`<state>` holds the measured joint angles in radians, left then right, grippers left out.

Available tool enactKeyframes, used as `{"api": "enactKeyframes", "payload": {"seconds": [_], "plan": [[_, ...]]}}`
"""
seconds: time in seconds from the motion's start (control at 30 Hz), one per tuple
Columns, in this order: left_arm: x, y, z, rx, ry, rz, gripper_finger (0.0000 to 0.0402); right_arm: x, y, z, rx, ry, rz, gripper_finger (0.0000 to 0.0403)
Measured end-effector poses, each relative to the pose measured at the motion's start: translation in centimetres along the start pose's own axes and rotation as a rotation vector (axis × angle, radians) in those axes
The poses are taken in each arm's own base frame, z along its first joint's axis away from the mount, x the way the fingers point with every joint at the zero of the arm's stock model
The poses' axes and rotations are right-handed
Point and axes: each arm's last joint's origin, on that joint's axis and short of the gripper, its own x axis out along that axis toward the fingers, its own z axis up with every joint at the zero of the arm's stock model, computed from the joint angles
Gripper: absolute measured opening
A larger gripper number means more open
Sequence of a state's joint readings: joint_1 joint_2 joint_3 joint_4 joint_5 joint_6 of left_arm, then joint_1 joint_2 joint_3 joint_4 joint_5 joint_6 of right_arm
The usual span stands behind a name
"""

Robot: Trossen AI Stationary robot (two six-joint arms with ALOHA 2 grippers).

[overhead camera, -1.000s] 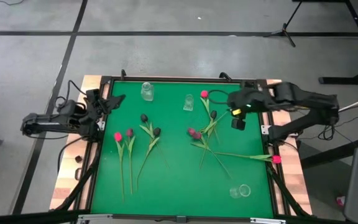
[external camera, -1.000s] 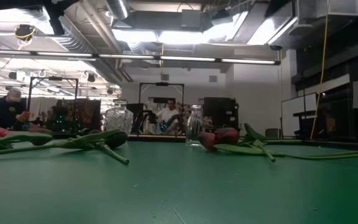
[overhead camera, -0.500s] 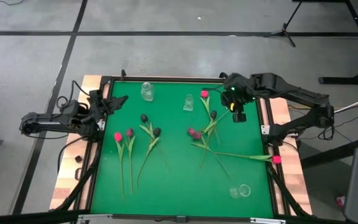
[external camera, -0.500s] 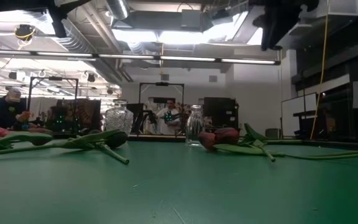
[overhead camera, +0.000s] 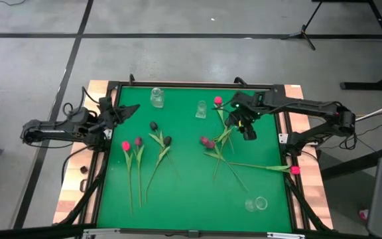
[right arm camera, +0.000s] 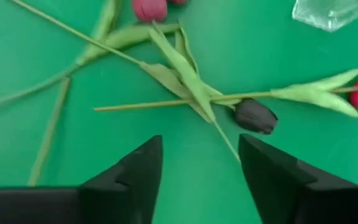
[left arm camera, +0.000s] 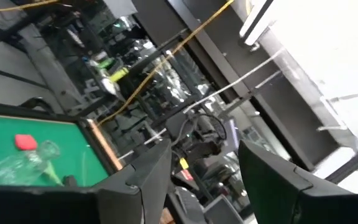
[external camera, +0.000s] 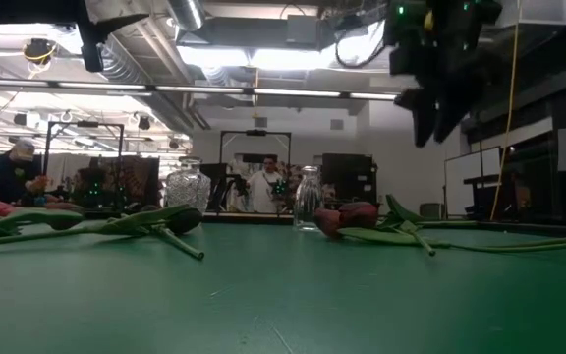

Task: Sort flowers into vase by color
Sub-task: Put the right dark red tulip into the top left transparent vase

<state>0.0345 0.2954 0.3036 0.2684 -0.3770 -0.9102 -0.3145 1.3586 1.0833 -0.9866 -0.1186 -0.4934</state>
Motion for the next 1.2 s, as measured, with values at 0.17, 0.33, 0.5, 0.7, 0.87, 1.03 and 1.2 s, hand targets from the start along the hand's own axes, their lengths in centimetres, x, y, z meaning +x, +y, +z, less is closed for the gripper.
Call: {"api": "enactKeyframes", "payload": {"seconds": [0.17,0.33,0.5,0.7,0.87,1.03,1.2], "plan": [[0.1,0.2,-0.1,0.006,-0.011,0.027,0.0183,2.4,-0.6,0.1,0.003,0.038,-0.033,0.0252],[0.3,0.4,-0.4,0.016,0.002,0.048,0.0183,4.4,-1.1,0.7,-0.032,0.067,-0.007,0.0241],[0.5,0.6,-0.7,0.031,0.025,0.075,0.0183,6.5,-1.4,0.7,-0.062,0.132,0.033,0.0229],[0.5,0.8,-0.8,0.039,0.035,0.088,0.0183,8.2,-1.7,0.8,-0.085,0.175,0.059,0.0228],[0.5,0.8,-0.8,0.041,0.035,0.088,0.0183,9.5,-2.0,0.8,-0.100,0.215,0.045,0.0218],[0.5,0.8,-0.8,0.041,0.035,0.088,0.0183,10.7,-2.1,0.7,-0.097,0.243,0.052,0.0190],[0.5,0.8,-0.8,0.041,0.035,0.088,0.0183,11.1,-2.2,0.6,-0.090,0.263,0.041,0.0142]]}}
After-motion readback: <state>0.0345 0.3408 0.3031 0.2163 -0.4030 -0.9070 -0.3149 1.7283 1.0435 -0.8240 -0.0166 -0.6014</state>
